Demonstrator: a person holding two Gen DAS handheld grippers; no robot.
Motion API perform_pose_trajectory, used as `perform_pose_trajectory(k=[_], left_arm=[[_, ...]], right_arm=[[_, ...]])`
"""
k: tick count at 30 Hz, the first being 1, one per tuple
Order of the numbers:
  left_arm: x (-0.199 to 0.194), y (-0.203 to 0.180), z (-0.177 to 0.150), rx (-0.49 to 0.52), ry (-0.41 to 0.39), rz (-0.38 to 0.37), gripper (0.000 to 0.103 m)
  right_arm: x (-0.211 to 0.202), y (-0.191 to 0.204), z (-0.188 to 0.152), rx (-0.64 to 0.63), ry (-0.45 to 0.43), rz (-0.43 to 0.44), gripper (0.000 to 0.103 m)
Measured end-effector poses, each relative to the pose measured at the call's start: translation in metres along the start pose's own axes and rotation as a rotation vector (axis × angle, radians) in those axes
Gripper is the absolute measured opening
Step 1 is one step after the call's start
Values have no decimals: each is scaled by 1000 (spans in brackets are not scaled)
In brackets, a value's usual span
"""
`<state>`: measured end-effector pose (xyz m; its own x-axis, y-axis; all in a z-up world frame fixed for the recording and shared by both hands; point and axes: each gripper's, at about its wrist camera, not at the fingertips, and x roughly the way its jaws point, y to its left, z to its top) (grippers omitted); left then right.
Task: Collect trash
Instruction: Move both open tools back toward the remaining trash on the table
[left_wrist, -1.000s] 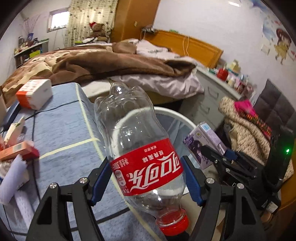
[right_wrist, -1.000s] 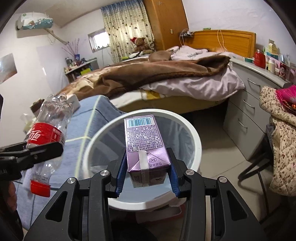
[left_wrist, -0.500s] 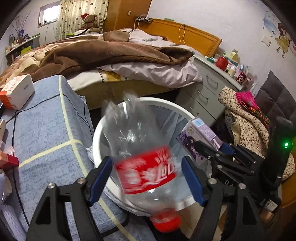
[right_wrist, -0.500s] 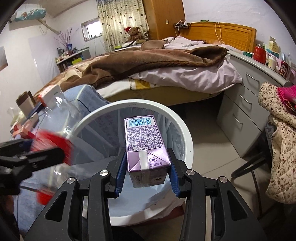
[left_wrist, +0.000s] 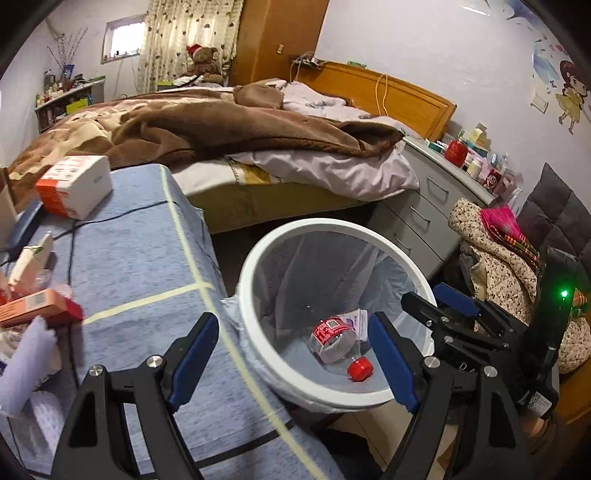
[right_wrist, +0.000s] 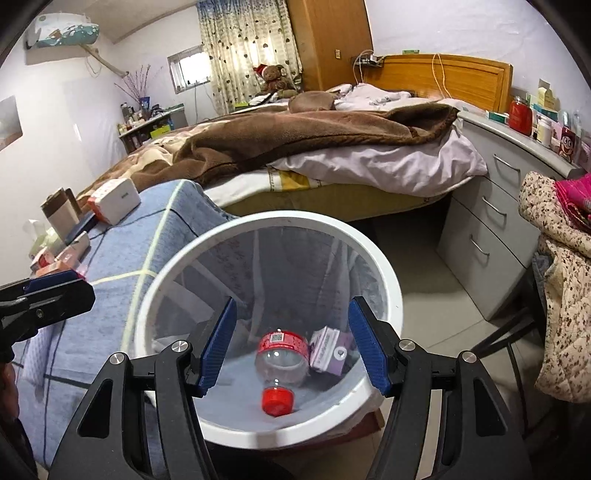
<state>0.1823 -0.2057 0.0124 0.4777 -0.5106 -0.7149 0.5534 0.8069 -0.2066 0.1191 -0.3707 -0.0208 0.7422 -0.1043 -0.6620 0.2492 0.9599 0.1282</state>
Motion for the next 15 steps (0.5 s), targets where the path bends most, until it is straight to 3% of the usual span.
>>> perform_pose_trajectory(k=[8, 15], left_arm=[[-38, 30, -12, -53, -72, 48, 84], [-70, 75, -30, -130, -115, 135, 84]], right_arm=[[-12, 27, 3, -17, -41, 49, 64], [-16, 62, 1, -60, -53, 119, 64]])
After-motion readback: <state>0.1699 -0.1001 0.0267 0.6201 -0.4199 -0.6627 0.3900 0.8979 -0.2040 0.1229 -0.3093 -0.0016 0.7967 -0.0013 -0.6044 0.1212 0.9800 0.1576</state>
